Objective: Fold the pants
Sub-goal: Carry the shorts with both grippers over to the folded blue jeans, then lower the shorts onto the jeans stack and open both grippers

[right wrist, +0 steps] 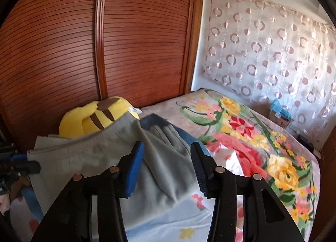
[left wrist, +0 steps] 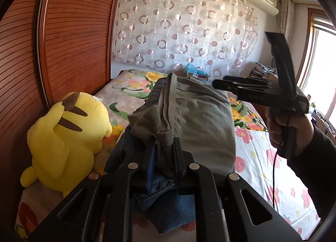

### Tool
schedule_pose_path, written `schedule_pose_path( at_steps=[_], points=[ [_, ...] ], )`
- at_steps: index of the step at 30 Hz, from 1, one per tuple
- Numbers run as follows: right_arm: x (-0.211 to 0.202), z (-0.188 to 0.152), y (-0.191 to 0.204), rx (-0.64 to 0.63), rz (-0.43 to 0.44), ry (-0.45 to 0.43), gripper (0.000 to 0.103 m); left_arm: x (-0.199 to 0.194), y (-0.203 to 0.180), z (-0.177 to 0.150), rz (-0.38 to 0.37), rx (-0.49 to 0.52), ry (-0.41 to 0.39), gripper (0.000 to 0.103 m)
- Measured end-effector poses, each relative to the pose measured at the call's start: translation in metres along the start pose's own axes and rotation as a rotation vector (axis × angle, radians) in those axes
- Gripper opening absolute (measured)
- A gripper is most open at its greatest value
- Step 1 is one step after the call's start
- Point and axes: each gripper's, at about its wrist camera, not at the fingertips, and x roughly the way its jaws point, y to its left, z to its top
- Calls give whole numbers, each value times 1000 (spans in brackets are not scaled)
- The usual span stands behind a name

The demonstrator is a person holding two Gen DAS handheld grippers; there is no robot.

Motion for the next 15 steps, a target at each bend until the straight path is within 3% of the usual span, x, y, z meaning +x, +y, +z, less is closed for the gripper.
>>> schedule_pose_path(
  at_steps=[5, 11, 15],
  points=[
    [6, -4, -1, 24, 72, 35, 48, 3, 2, -6, 12, -5, 12, 15],
    [26, -2, -21, 71, 3, 61, 47, 6, 2, -11, 19, -4, 27, 15],
    [29, 2, -28, 138, 22, 48, 47, 5, 0, -10, 25, 4, 23, 15]
  ],
)
